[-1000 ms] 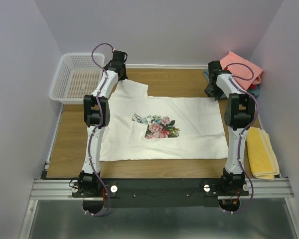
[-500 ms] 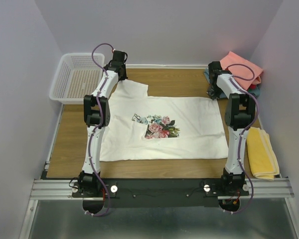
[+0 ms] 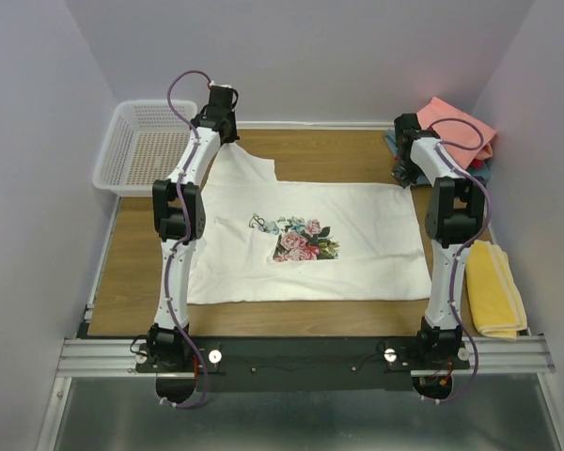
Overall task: Fold and stack the t-shirts
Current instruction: Fold the tshirt
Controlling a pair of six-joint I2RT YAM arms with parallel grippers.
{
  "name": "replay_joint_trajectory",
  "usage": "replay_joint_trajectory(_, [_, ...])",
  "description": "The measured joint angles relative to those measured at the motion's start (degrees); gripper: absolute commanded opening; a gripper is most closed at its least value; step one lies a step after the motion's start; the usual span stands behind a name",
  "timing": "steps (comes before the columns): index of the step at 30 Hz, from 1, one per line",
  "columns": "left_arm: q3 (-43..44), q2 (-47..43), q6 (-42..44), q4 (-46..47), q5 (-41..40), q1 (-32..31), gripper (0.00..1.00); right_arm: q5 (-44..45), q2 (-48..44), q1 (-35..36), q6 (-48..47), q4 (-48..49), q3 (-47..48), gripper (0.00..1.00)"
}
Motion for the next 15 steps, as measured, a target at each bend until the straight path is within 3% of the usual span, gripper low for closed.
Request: replay_joint_trajectory(15, [1.0, -5.0, 0.0, 0.4, -0.9, 0.2, 0.00, 1.3, -2.1, -1.0, -0.6, -1.7, 2.0, 0.01])
